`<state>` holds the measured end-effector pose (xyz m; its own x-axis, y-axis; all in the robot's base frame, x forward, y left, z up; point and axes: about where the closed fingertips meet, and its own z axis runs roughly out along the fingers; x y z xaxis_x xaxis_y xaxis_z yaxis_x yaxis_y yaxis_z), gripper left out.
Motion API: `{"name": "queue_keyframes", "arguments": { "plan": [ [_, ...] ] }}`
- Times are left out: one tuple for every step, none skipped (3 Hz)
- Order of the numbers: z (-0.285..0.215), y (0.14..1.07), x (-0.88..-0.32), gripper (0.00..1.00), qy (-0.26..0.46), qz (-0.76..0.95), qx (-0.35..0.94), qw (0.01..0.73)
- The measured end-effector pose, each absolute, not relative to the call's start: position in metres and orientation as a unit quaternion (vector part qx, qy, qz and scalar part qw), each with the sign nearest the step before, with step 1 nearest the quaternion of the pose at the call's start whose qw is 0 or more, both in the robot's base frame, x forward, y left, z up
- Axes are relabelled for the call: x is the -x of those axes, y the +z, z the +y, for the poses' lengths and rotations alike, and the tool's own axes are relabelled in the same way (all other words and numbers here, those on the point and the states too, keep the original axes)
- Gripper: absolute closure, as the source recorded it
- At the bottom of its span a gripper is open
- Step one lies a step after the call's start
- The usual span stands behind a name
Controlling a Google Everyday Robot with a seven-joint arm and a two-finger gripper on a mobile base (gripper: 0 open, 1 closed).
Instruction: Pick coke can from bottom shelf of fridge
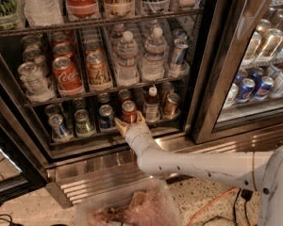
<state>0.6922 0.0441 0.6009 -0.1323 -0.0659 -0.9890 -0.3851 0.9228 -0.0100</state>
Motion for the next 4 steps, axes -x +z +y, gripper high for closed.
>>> {"name": "queue_keyframes", "arguments": {
  "plan": [
    [0.048, 0.602, -0.699, 0.36, 0.122, 0.741, 0.159, 0.642],
    [0.053, 0.598, -0.706, 0.38, 0.123, 0.742, 0.165, 0.638],
    [0.049, 0.598, -0.706, 0.38, 0.123, 0.742, 0.165, 0.638],
    [0.056, 0.592, -0.716, 0.57, 0.124, 0.747, 0.167, 0.632]
  ]
}}
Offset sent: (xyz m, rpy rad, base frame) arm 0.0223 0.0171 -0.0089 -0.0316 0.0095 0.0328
